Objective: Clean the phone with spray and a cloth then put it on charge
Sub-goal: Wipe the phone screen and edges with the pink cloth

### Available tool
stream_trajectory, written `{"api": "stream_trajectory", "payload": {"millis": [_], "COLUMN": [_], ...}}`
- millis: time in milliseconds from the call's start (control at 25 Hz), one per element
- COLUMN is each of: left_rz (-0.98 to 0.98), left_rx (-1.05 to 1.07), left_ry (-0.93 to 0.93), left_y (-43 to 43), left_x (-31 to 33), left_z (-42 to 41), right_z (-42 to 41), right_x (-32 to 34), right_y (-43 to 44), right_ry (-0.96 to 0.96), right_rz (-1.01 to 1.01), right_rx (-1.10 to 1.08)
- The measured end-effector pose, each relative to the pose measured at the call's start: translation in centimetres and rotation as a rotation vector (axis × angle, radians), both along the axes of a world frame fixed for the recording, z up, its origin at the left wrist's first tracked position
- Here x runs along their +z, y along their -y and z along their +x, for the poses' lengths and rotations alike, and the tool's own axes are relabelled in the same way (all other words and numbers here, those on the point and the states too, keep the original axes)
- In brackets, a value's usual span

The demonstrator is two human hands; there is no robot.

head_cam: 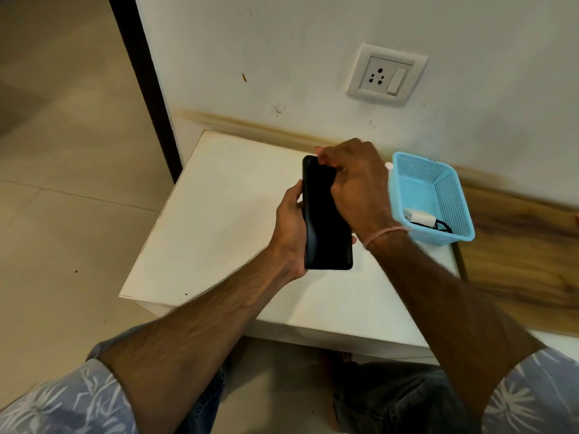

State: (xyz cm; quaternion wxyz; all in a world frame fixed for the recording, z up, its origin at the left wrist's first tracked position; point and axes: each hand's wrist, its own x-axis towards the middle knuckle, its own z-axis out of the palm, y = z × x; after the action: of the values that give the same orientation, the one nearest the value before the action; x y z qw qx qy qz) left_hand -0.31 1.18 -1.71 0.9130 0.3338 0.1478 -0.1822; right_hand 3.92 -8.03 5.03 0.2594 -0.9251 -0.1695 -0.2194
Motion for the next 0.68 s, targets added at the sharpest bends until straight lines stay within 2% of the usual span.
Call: {"api": "stream_trajectory", "payload": {"millis": [80, 160, 240, 440, 560, 680], "left_rz": [0.010, 0.015, 0.020, 0.003, 0.014, 0.011], "left_rx": [-0.007, -0.018, -0.019, -0.029, -0.059, -0.047], "left_ry": [0.001, -0.017, -0.033, -0.042, -0.068, -0.054], "left_y": [0.1, 0.1, 0.0, -0.2, -0.4, 0.0], "left_x": [0.0, -0.1, 0.0, 0.3, 0.5, 0.6], "left_z": [-0.1, -0.1, -0.2, -0.1, -0.3, -0.3], "right_z": [0.0, -1.1, -1.4, -1.7, -3.1, -1.4], "right_x": [-0.1, -0.4, -0.5, -0.8, -1.2, -0.2], "right_y": [0.5, -0.4, -0.7, -0.3, 0.1, 0.1], "right_ry": [0.001, -0.037, 0.005, 0.001, 0.090, 0.137], "right_rz": [0.032, 0.011, -0.070, -0.025, -0.134, -0.126], "right_rx": [-0.066, -0.012, 0.084, 0.059, 0.182, 0.147]}}
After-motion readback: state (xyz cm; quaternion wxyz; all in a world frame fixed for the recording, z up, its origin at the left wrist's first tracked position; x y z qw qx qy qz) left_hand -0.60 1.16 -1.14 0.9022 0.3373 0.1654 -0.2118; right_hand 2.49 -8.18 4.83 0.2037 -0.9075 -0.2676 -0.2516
